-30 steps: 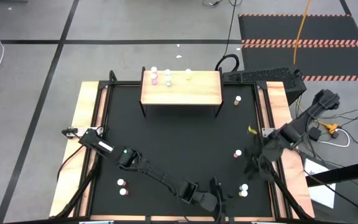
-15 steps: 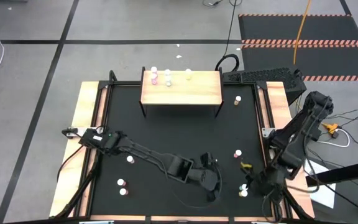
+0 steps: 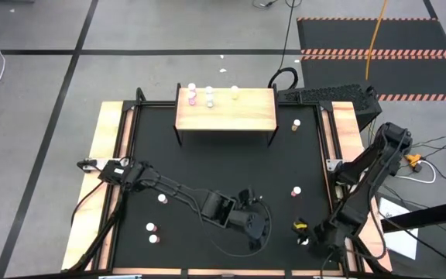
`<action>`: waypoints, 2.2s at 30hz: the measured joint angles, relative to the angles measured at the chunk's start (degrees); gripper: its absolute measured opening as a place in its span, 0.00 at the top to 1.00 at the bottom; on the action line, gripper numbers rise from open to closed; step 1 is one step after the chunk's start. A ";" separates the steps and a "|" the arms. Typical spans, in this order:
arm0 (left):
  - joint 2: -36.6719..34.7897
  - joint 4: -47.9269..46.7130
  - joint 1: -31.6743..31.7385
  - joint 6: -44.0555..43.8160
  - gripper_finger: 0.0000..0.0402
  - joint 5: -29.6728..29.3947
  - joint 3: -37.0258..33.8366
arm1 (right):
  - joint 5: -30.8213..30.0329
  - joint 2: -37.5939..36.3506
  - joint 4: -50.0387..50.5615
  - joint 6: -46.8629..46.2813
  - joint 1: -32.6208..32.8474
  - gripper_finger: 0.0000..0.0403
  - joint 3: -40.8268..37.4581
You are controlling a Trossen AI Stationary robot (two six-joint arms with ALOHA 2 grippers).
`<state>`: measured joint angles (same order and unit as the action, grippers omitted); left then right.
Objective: Pick and place medicine bottles onto shelf by color
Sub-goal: Put the bottom yellow pill bottle on the shelf aligned with the other yellow pill bottle
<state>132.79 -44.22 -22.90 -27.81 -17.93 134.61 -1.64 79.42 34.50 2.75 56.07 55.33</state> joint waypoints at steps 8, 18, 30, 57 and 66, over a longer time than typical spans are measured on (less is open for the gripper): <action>0.00 -0.58 -0.81 -1.97 0.50 -0.09 0.00 | -1.28 4.24 0.13 3.09 -0.07 0.46 -0.87; 0.00 -0.79 -0.91 -2.75 0.50 -0.11 0.00 | -1.14 4.55 0.41 4.04 -0.12 0.56 -1.17; 0.00 -0.79 -0.91 -2.75 0.50 -0.07 0.00 | 0.42 4.45 -0.37 2.48 -0.15 0.61 -3.87; -3.90 -13.75 -0.36 -11.88 0.50 -0.58 0.02 | -0.06 -6.98 6.64 -9.60 -8.81 0.71 0.82; -15.24 -42.36 -0.97 -25.85 0.50 -8.93 0.11 | -1.30 -2.61 23.88 -7.36 -24.79 0.70 19.76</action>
<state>117.56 -86.58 -23.87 -53.66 -26.86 134.72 -2.94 76.81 58.37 -4.61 31.29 75.09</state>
